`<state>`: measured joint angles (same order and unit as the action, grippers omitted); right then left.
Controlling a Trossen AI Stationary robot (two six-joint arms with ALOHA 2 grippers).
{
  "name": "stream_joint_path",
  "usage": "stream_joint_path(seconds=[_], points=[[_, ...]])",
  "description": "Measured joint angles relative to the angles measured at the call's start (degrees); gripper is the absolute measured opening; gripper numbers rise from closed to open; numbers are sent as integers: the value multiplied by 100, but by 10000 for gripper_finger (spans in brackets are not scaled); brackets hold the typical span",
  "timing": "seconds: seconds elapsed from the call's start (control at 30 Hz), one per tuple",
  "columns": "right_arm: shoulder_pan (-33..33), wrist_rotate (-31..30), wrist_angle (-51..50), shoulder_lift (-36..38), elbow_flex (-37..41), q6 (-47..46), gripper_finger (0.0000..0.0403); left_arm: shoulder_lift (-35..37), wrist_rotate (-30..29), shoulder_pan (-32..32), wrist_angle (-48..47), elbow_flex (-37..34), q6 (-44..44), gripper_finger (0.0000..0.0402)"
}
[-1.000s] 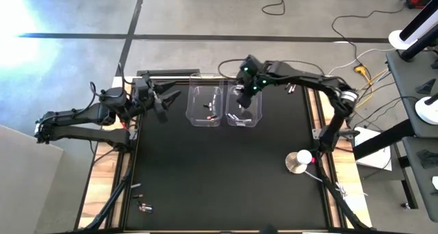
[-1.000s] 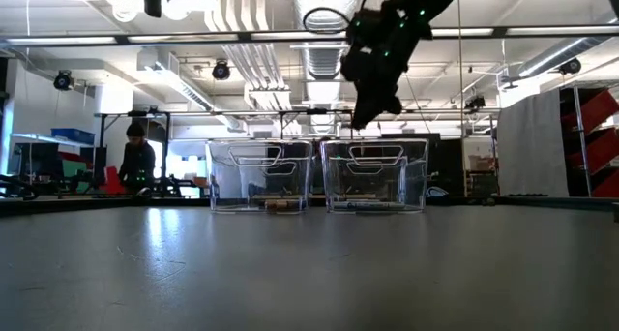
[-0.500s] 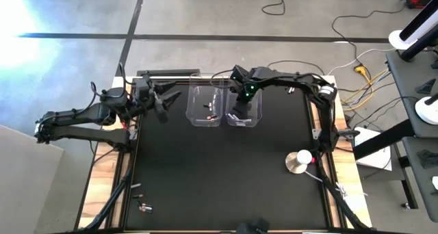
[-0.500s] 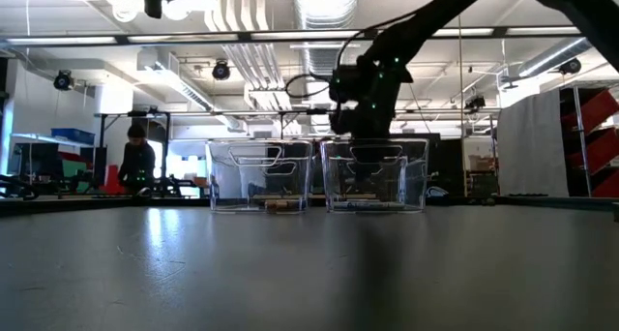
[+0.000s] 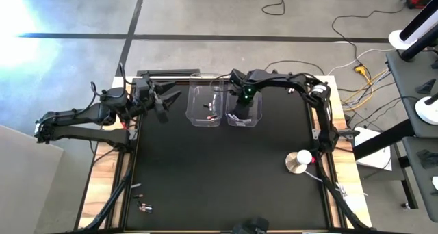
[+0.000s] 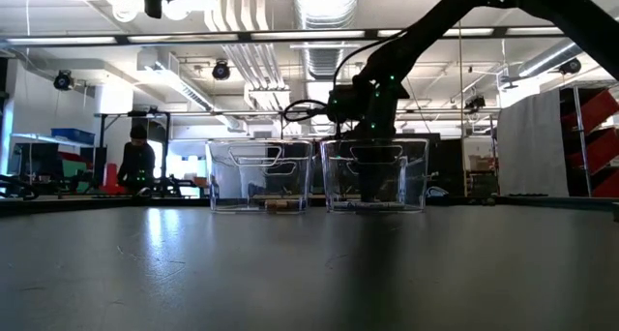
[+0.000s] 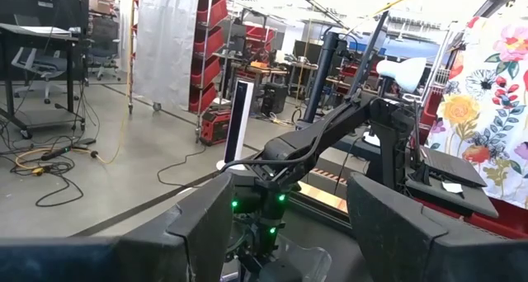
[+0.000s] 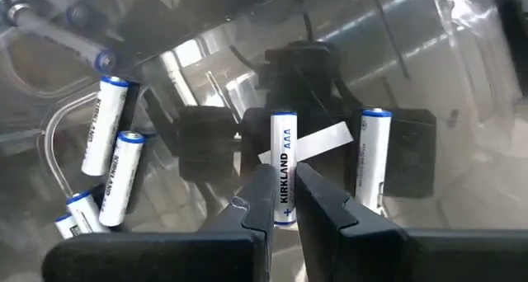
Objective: Sort batteries
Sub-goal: Put the white battery into the right transparent bin, then put the black battery into the left transparent bin
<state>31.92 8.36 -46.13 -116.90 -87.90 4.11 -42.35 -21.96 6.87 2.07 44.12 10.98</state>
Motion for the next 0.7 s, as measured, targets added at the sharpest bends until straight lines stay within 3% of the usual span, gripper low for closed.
stream_joint_path(seconds=[0.7], points=[[-4, 4, -97, 163, 4, -584, 82, 0, 2, 0, 0, 0, 0, 213]])
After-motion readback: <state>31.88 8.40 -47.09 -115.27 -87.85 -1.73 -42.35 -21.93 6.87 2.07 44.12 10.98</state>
